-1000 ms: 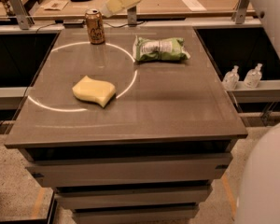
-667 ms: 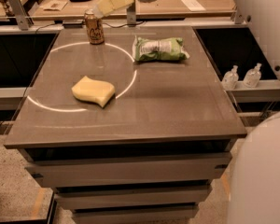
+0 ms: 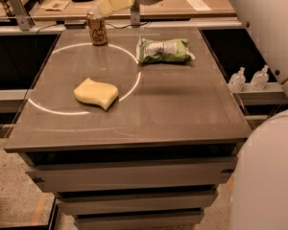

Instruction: Move orange can near sponge

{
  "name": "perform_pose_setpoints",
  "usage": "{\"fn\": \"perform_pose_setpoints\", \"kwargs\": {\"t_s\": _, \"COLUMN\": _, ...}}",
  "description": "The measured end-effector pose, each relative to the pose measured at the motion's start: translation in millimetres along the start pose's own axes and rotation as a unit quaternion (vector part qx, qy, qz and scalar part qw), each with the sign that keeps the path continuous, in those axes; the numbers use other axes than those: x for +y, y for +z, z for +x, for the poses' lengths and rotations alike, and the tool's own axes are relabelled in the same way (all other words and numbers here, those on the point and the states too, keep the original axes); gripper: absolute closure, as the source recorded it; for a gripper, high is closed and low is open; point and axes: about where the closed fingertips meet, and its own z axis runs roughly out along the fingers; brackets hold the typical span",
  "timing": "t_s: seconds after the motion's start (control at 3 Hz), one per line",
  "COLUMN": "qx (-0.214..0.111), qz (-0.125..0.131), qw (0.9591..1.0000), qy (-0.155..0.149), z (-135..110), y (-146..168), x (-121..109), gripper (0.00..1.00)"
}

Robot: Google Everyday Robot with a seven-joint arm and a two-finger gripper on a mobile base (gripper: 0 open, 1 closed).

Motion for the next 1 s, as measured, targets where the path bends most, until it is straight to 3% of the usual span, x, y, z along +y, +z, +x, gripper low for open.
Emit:
{"fn": "perform_pose_setpoints", "kwargs": {"t_s": 0.33, "qx": -0.025, "qz": 0.035, "qw": 0.9989, "qy": 0.018, "z": 6, "y": 23, "x": -8, "gripper": 0.00}}
{"fn": "perform_pose_setpoints", "kwargs": {"t_s": 0.67, "qx": -0.035, "qz": 0.083, "qw": 0.9955, "qy": 0.029, "z": 23, "y": 57, "x": -22, "gripper": 0.00}}
{"fn": "perform_pose_setpoints", "kwargs": {"t_s": 1.0, "qx": -0.046, "qz": 0.114, "qw": 0.9920, "qy": 0.028, "z": 30, "y": 86, "x": -42, "gripper": 0.00}}
